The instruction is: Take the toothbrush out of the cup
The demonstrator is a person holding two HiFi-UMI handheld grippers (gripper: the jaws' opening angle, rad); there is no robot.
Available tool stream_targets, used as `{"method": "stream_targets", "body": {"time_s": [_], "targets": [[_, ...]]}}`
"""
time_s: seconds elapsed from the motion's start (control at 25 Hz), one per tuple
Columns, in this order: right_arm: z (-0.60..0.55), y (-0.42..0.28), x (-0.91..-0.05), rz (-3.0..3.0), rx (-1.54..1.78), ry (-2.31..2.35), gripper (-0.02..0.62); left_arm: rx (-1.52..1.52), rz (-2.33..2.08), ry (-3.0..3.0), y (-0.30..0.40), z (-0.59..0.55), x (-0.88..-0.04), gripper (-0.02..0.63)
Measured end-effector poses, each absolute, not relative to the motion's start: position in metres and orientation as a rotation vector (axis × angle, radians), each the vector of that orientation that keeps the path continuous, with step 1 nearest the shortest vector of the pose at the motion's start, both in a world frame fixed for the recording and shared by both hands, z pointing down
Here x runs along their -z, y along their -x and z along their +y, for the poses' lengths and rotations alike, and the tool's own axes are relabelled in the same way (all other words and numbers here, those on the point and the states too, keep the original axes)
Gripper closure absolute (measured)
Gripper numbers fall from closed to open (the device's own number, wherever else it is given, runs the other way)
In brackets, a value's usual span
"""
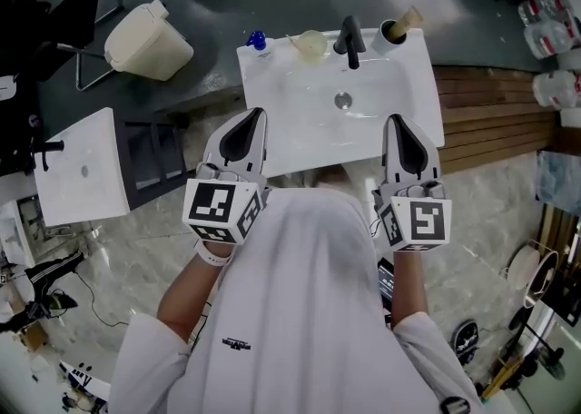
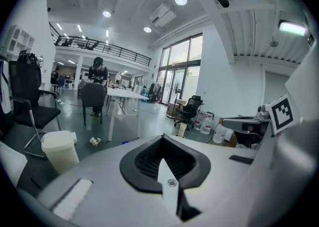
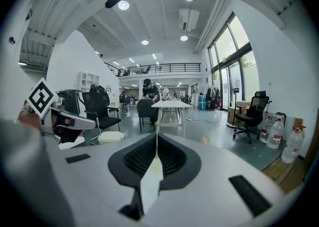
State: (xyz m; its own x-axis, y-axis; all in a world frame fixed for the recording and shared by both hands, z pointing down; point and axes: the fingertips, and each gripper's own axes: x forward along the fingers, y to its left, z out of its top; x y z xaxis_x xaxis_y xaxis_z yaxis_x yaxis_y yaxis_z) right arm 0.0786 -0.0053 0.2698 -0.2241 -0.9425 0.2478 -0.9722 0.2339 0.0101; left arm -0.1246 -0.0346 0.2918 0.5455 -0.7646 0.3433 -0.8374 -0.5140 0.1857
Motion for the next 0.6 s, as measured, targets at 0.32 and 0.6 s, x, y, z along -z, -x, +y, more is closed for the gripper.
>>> {"method": "stream_targets", "body": {"time_s": [0.32,0.6], "targets": [[-0.025,-0.099,-0.267,-2.337,-0.218,-1.791,0.588,-0.332,-1.372,-2.391,0.107,-0.048,-0.301,0.600],[-0.040,-0.100,-0.280,-2.362,-0.265,-1.720,0.588,-0.370,-1.389,-2.321,0.095,-0.064,-0.320,0.598]]}}
